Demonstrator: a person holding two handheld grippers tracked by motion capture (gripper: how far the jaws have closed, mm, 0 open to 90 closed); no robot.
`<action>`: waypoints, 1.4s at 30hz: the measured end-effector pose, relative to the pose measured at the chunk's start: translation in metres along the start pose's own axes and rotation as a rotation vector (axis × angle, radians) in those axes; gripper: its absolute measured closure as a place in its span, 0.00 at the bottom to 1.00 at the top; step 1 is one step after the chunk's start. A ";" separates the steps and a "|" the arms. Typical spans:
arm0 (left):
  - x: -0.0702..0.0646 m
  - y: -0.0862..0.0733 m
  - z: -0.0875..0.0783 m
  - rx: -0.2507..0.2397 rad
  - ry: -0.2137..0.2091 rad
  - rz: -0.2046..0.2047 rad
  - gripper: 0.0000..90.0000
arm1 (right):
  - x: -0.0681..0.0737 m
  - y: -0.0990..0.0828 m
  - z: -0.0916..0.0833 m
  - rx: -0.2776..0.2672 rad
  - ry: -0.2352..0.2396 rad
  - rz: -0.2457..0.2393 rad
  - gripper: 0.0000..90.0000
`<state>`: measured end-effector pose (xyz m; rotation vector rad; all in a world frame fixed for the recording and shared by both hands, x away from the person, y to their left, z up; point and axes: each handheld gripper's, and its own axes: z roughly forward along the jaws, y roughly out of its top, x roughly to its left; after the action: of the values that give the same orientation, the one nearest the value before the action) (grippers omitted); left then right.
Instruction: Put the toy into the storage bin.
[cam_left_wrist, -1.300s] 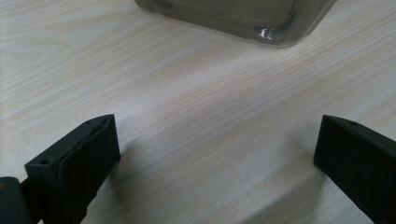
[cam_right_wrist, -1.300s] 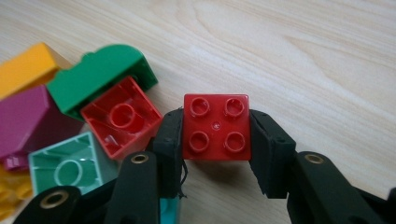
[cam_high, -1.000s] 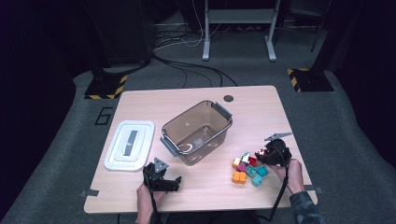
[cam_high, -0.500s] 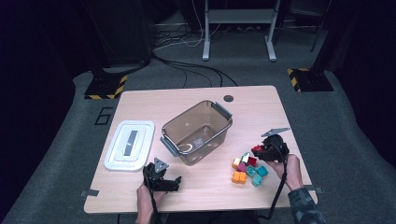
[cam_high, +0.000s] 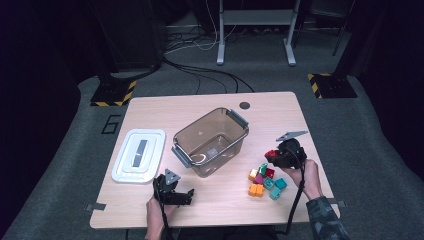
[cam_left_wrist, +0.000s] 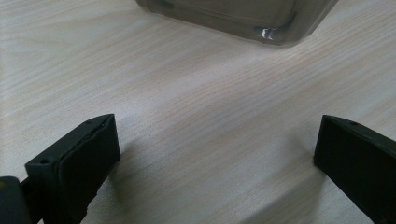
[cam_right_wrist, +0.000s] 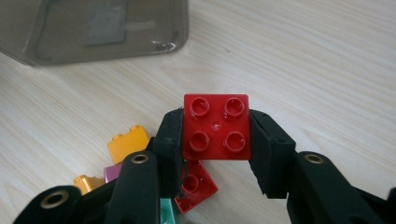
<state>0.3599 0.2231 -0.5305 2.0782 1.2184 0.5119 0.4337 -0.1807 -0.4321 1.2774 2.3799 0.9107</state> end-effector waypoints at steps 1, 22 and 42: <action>0.000 0.000 0.000 0.001 -0.001 0.002 0.00 | 0.001 0.001 -0.001 0.002 0.002 -0.003 0.65; 0.000 0.000 0.000 0.000 -0.001 -0.001 0.00 | 0.009 0.037 -0.020 -0.044 0.003 -0.043 0.65; 0.000 0.000 0.000 -0.001 0.001 0.002 0.00 | 0.011 0.073 -0.021 -0.082 0.020 -0.074 0.65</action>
<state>0.3600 0.2232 -0.5305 2.0789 1.2169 0.5134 0.4639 -0.1499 -0.3682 1.1478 2.3616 0.9924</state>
